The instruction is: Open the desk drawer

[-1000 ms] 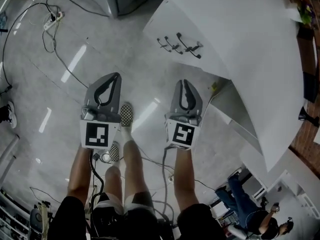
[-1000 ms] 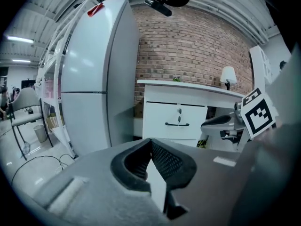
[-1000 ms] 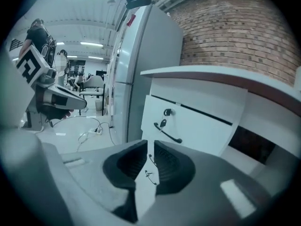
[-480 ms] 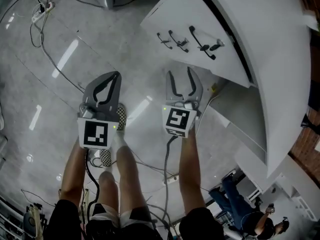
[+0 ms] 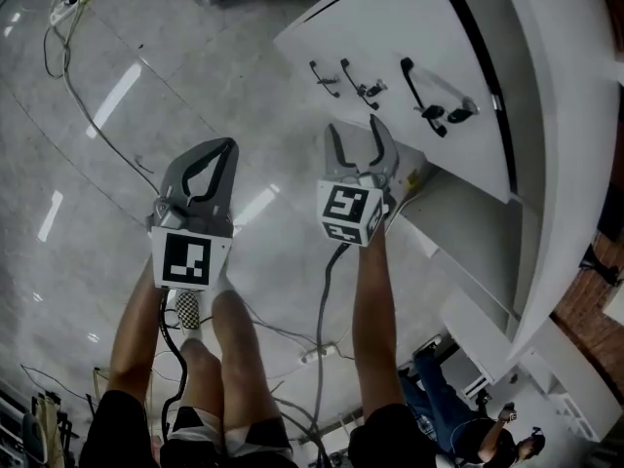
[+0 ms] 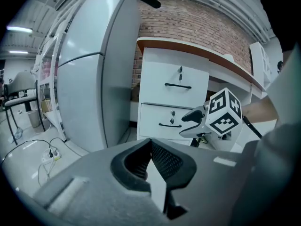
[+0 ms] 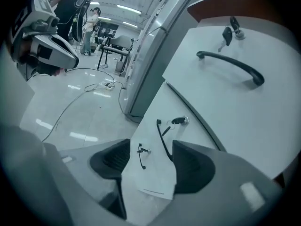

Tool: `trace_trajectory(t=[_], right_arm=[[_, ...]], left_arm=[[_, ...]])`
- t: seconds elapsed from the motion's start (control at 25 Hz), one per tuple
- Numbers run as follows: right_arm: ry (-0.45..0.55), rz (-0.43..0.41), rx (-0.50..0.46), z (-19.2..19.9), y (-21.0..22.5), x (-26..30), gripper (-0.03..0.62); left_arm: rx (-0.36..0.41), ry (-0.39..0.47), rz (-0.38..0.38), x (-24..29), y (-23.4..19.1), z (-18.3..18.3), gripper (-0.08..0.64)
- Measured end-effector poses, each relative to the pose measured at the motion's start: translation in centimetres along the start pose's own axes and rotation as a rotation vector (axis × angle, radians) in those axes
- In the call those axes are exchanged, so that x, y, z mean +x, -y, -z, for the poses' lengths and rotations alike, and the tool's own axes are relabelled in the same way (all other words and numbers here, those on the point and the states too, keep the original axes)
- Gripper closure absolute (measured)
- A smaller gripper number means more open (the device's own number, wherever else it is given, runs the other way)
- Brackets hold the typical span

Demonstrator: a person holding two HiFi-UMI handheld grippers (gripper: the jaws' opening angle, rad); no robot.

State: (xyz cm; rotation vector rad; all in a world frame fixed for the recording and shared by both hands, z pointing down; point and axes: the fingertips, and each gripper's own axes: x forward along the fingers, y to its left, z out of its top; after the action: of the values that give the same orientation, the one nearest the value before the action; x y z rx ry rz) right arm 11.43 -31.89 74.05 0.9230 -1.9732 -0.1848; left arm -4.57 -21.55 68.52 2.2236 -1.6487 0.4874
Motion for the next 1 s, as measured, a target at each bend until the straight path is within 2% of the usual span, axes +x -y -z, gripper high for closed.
trace_trajectory(t=[0.28, 1.0], right_arm=[[-0.024, 0.001, -0.078, 0.6, 0.5, 3.0, 0.308], [-0.112, -0.039, -0.18, 0.9, -0.1, 6.8, 0.319]], left_arm=[[-0.012, -0.007, -0.012, 1.7, -0.4, 2.0, 0.549], [-0.061, -0.018, -0.015, 2.9, -1.7, 3.1, 0.549]])
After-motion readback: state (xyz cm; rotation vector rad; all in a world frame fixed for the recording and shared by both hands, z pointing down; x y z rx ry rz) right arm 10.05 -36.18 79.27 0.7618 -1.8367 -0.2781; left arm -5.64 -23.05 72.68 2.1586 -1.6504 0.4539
